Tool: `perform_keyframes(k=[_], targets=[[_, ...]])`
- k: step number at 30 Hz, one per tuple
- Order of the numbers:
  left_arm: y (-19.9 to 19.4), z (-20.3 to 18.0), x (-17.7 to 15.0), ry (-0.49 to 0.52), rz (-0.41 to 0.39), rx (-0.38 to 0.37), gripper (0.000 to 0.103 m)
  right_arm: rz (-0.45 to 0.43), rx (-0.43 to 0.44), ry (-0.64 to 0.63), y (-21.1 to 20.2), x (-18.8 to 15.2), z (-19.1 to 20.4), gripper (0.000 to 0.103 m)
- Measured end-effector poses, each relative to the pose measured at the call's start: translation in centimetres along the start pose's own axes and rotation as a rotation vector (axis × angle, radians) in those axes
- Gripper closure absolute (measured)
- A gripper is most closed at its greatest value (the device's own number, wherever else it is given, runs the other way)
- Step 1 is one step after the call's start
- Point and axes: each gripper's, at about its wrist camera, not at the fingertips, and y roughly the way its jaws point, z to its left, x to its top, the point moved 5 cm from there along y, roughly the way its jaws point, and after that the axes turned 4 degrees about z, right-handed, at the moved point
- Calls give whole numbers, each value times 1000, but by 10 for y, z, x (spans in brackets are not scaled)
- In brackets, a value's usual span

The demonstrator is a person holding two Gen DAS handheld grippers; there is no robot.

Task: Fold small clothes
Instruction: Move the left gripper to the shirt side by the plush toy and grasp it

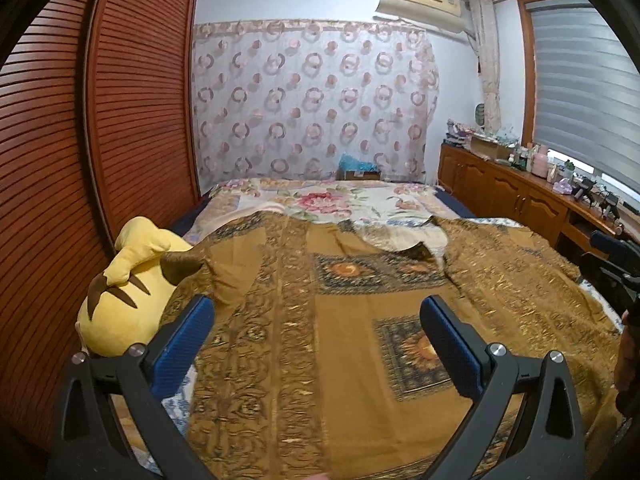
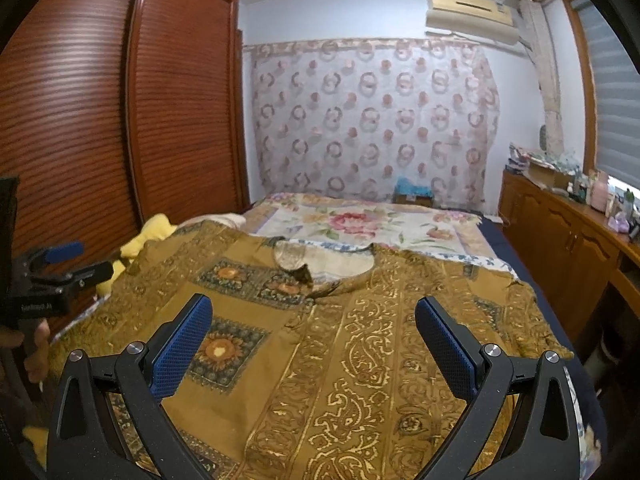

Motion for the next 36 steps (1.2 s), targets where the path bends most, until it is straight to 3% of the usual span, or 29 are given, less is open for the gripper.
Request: perform_keyframes(k=[14,25,30,33,35,36], targets=[[35,62,-18,-8,122,60,0,72,67,-79,44,1,31,0],[67,113,-31,-51,251,16,1,158,180,-153,84,-4,76,0],[81,137,-31,-106,298,-11,11,182,233,-169,94,-7,89,0],[90,147,-30,-128,326,-36,26,202,268,-164,101,-8,94,0],[98,151,-30,-157,353,-94,48,220,283,-163,107,-10,99,0],[103,155,-31,-180,374,-104,49,229,290,-167,111,-11,100,0]])
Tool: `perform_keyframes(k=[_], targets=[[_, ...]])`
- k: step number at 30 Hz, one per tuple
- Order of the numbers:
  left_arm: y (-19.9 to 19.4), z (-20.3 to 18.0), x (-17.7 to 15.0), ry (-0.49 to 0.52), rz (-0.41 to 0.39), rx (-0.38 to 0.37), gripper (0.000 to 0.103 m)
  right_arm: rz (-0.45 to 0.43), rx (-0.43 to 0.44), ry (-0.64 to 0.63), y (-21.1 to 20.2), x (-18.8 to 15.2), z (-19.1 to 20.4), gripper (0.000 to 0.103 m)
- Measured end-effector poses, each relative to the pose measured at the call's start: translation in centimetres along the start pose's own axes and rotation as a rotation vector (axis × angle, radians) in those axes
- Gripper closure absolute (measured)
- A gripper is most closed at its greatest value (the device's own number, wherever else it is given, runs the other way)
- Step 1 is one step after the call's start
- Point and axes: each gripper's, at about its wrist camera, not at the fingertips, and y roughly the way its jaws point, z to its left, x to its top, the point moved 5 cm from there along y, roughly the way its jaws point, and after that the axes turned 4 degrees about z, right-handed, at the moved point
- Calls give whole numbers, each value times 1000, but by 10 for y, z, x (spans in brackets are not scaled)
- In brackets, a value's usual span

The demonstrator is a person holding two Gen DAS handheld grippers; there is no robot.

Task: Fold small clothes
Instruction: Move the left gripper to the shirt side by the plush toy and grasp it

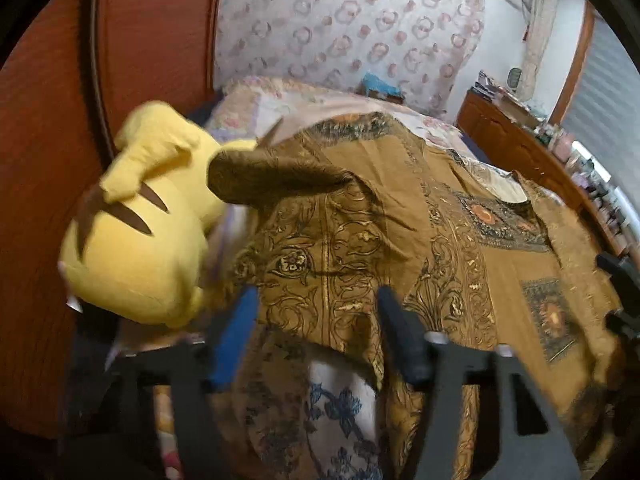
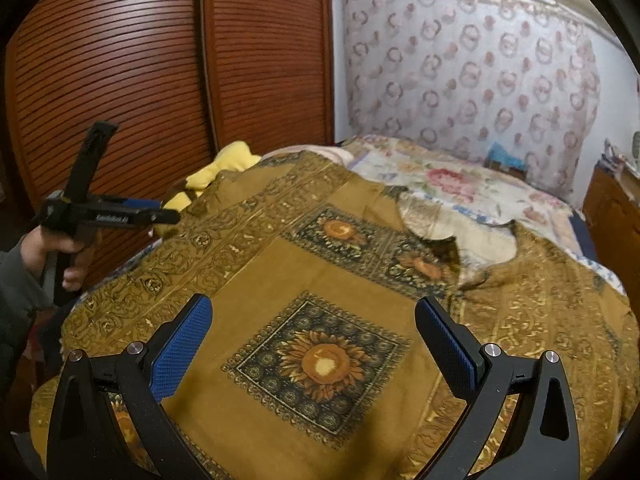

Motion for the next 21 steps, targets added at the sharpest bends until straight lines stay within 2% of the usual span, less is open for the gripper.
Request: perform_keyframes(k=[6,8,9,11,12,14,15,17,21], targets=[[17,13,1,-32,56,13,50,35,24,-9,15,1,4,0],[19,15,-1,-54,65,-24,50,42,35,-12,18,0,6,0],[18,15,-2,-73,67,-67,51,44,39,-14,18,-1,6,0],[16,13,-2,-76,66,-105,61,51,46,-19,18,-3,8,0],[15,12,-3,-69,66,-93,64,55,47,-21,19,-5,8,0],[15,9,-4,-62,64,-109,79,56,47,-16,17,-9,7,0],[14,7,-4,-62,62,-117,82,58,47,-11,16,-9,6,0],[12,4,-1,-46,53,-101,96,56,45,-4,14,-11,3,0],[6,-2,4,-1,31,-35,101,46,33,2,9,-13,0,0]])
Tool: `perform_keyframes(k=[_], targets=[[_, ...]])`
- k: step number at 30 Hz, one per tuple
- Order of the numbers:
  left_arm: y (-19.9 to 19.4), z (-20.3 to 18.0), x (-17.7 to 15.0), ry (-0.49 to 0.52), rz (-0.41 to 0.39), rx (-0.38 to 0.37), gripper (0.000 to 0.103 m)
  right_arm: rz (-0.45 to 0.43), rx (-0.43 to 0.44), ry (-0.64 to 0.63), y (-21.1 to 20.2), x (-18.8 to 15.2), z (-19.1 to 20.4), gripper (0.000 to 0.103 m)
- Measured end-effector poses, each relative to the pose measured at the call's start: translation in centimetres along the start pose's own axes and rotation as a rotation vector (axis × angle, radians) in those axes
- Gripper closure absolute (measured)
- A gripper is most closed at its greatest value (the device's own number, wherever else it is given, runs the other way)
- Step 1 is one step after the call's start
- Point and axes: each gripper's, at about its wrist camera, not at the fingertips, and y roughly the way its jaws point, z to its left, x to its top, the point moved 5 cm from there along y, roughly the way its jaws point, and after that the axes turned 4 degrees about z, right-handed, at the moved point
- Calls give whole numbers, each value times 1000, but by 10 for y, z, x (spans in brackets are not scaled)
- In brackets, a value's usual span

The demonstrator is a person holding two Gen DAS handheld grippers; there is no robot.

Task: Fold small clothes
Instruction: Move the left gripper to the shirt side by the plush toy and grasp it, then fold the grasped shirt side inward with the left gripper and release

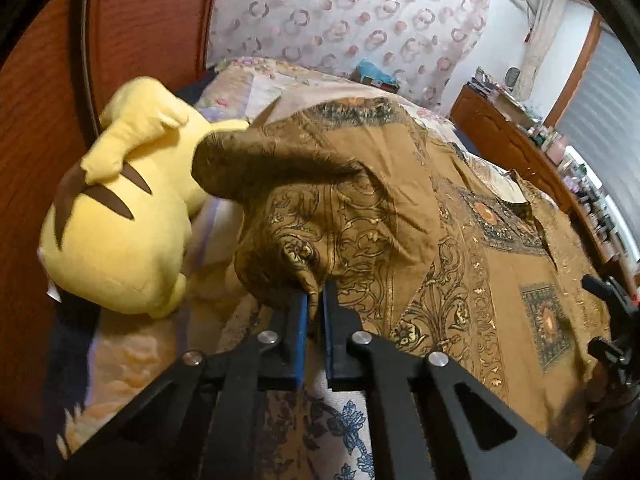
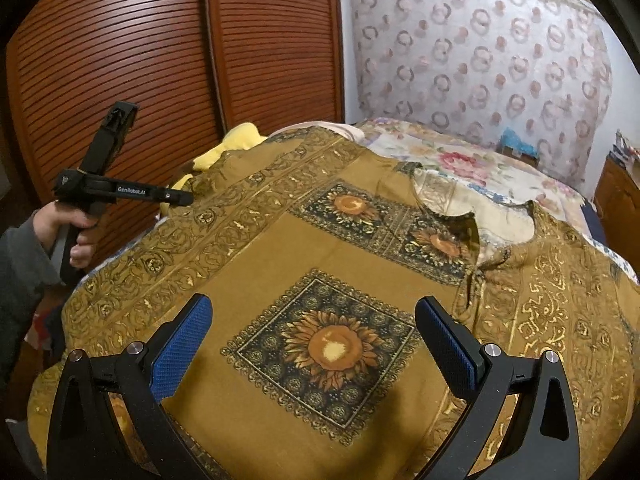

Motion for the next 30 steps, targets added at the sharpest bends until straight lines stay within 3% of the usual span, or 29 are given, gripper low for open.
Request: perform_keyframes(k=[2,8,14,18,22,25,30], targets=[[-10,-7,7,27,-43,26,101,-5,-2,5,-2,-1,-1,0],[-41,-53,30,107,-122,-26,101,-24,-19,27,-14,-4,-11,0],[-40,-105,37,207,-119,-67,101,-50,-40,62,-28,-4,-28,0],[-33,-122,27,212,-89,-100,100,-55,-50,79,-35,-7,-36,0],[-36,-130,16,233,-92,-64,90,-51,-54,92,-36,-9,-41,0],[-50,-129,10,226,-139,-51,73,-48,-55,97,-36,-9,-42,0],[-80,-111,1,209,-221,4,58,-49,-59,75,-35,-5,-40,0]])
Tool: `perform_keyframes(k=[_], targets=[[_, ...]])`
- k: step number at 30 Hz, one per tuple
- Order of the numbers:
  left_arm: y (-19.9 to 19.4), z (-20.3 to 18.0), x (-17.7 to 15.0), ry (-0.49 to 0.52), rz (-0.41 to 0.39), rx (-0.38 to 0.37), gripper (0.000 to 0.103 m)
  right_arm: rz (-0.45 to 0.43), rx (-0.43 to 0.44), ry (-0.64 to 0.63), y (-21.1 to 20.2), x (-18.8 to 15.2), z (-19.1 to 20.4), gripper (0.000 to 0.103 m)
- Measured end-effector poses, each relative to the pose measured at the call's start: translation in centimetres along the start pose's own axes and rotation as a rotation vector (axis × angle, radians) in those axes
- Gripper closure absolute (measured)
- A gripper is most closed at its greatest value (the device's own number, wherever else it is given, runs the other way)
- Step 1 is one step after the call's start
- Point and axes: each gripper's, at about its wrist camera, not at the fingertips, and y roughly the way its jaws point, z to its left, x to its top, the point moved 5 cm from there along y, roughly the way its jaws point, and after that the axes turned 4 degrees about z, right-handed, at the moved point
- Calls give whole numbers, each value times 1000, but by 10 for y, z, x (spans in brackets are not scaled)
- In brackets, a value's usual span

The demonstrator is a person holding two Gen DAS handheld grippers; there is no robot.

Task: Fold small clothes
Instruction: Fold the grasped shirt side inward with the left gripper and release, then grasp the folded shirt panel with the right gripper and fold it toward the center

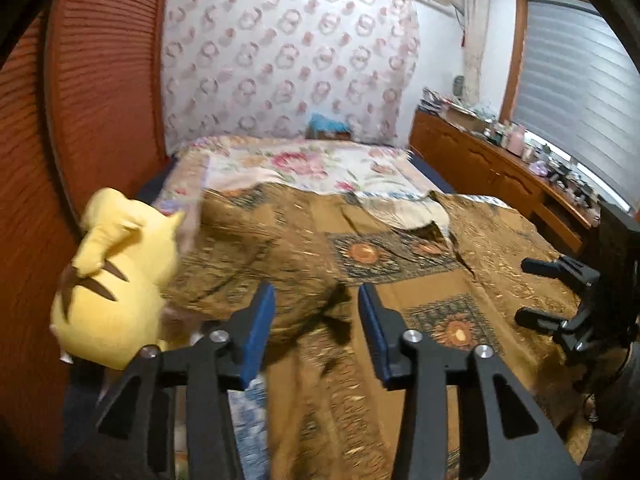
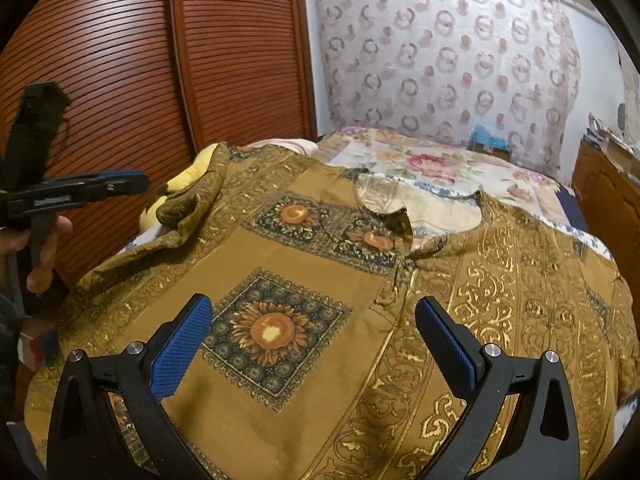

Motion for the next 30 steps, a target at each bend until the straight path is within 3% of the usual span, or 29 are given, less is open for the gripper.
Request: perform_keyframes(k=[2,6,13,15,21,25,30], targets=[[-11,9,-3,-1,-24,31,51,-3,8,-16,0,7,4,2],[-26,29,-8,-32,-55,71,50,-3,47,-68,5,26,17,8],[-39,58,-23,-90,-85,117,49,4,143,-202,31,70,61,32],[-42,66,-29,-114,-89,121,49,24,205,-227,47,82,80,40],[-44,83,-42,-134,-81,143,49,85,304,-278,95,96,126,43],[-49,88,-47,-136,-81,155,49,137,321,-335,119,96,154,43],[-51,93,-53,-151,-82,149,49,232,258,-388,147,86,172,43]])
